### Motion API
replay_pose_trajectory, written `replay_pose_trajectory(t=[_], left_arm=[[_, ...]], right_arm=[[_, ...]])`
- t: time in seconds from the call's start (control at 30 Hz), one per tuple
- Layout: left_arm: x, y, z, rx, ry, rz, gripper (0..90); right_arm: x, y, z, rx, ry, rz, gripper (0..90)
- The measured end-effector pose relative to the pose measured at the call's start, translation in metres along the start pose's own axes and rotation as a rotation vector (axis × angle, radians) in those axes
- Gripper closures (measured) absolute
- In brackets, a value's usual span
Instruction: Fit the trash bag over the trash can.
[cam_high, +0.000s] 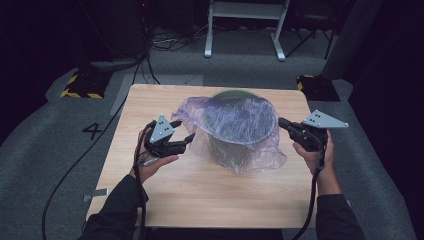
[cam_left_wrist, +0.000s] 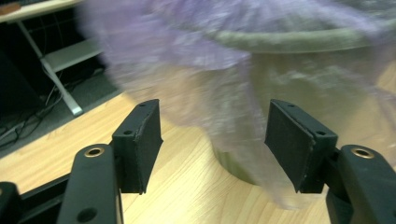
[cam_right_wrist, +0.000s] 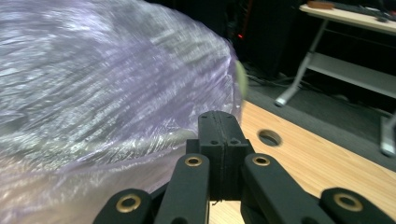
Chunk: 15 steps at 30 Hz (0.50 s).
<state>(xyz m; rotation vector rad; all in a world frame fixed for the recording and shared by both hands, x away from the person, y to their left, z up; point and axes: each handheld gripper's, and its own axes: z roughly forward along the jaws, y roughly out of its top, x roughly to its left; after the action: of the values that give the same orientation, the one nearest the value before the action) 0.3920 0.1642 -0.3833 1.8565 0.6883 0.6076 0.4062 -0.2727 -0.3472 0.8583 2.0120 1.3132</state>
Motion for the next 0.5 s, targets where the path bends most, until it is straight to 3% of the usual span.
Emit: replay_pose_trajectory(t=[0.13,0.17,0.2,0.3,0.37,0.4,0.5], left_arm=[[0.010,-0.001,-0.003,-0.031,-0.030,-0.053,31.8],[0.011,0.000,-0.003,-0.030,-0.034,-0.050,33.3],[0.010,0.001,-0.004,-0.035,-0.034,-0.039,41.2],[0.007,0.005,-0.004,-0.039,-0.021,-0.009,47.6],[0.007,0.008,-0.002,-0.039,-0.019,-0.015,47.5],[0.008,0.008,-0.001,-0.037,-0.014,-0.024,44.9],[0.010,0.008,-0.001,-0.051,-0.004,-0.045,37.8]], right_arm=[[-0.010,-0.004,0.003,0.008,-0.016,0.031,90.0],[-0.012,-0.004,0.003,0.004,-0.016,0.033,90.0],[-0.012,-0.004,0.004,0.002,-0.017,0.029,90.0],[-0.007,-0.002,-0.001,-0.025,0.006,0.012,81.3],[-0.002,0.000,-0.005,-0.034,0.023,-0.013,73.6],[0.000,0.001,-0.007,-0.031,0.018,-0.018,66.4],[0.006,0.004,-0.014,-0.048,0.045,-0.026,56.7]])
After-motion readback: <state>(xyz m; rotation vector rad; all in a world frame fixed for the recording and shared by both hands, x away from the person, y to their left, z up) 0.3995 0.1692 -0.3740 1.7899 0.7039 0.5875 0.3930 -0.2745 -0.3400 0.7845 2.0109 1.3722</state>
